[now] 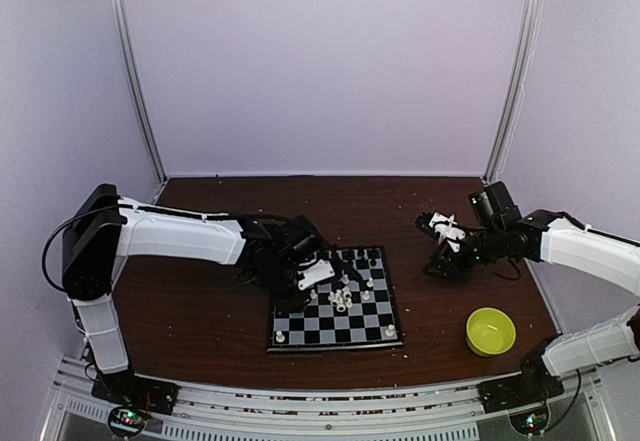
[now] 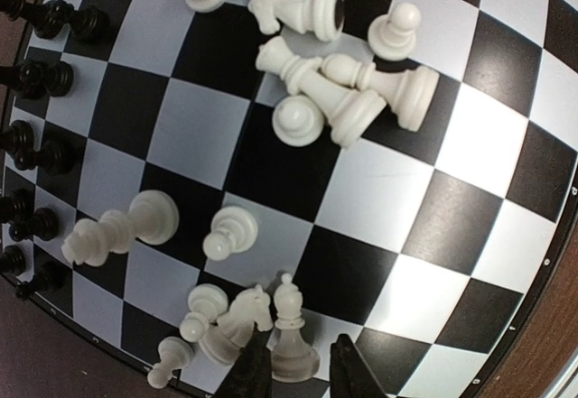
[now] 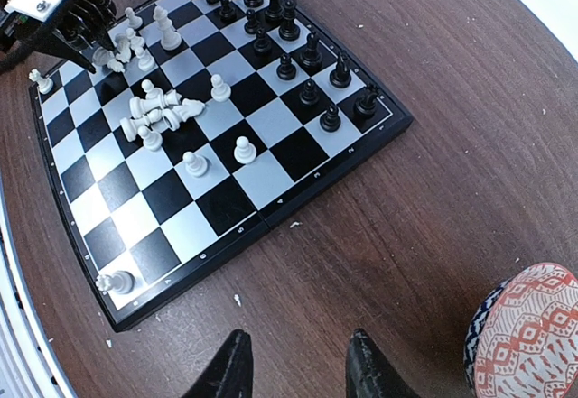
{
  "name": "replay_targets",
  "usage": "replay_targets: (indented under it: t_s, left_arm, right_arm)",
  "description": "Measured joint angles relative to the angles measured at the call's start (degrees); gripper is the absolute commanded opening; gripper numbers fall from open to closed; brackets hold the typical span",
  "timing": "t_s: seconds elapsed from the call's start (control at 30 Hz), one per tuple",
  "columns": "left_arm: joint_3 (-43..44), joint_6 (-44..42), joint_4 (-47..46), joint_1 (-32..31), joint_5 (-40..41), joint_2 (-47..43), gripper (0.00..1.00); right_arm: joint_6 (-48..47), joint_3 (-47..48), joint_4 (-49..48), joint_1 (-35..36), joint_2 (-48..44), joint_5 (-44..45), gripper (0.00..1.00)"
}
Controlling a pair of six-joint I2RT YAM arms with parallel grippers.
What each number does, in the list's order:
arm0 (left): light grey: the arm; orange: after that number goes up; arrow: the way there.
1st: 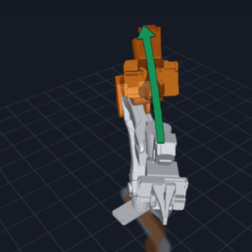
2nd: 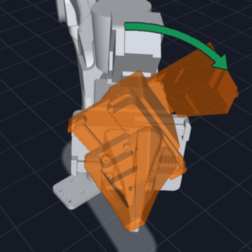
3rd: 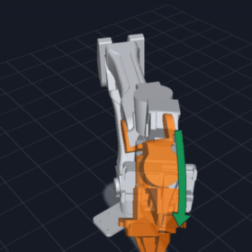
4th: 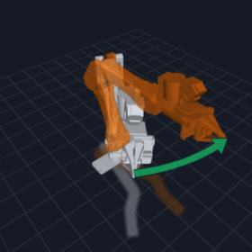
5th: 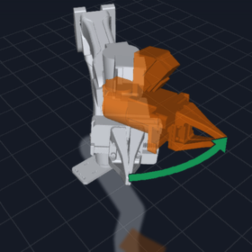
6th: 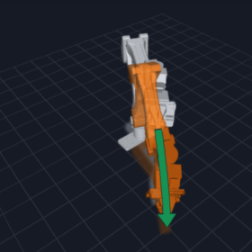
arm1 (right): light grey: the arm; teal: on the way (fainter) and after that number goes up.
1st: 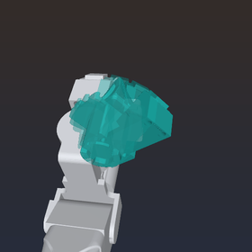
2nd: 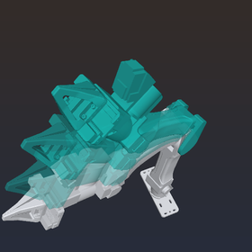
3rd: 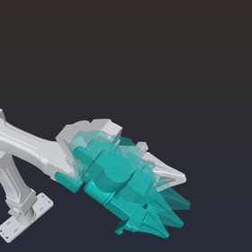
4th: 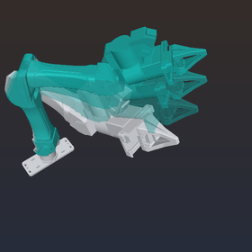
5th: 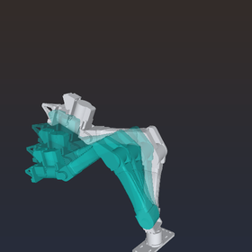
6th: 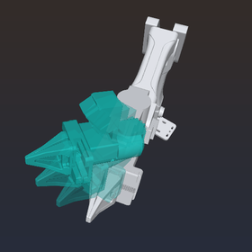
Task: Set up the chess pieces on the board
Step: Pick up the bishop from the chessboard.
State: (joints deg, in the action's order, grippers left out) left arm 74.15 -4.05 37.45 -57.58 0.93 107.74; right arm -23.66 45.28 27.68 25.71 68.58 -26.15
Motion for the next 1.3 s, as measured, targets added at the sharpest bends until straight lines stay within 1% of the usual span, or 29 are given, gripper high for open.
replay_targets:
  t_s: [0.63,0.77,0.93,1.07,1.2,1.3]
  left_arm:
    - [-0.8,1.3,-0.2,0.0,1.7,1.4,0.25]
    - [-0.8,2.1,-0.2,0.0,1.9,1.5,0.22]
    - [-0.8,2.7,-0.2,0.0,1.9,1.5,0.14]
    - [-0.8,2.9,-0.3,0.0,1.6,1.4,0.11]
    - [-4.0,2.9,-2.6,0.1,-0.2,-0.9,0.10]
    - [-8.0,3.3,-5.7,0.1,-3.1,-4.6,0.09]
  right_arm:
    - [-0.1,0.3,0.0,0.0,0.0,0.0,0.35]
    - [-0.1,0.3,0.0,0.0,0.2,0.0,0.35]
    - [-0.1,0.3,0.0,0.0,0.5,0.0,0.35]
    - [-0.1,0.3,0.0,0.0,0.5,-0.1,0.35]
    - [-0.1,0.3,0.0,0.0,0.5,-0.3,0.35]
    - [-0.1,0.5,0.4,-0.1,0.5,-0.5,0.35]
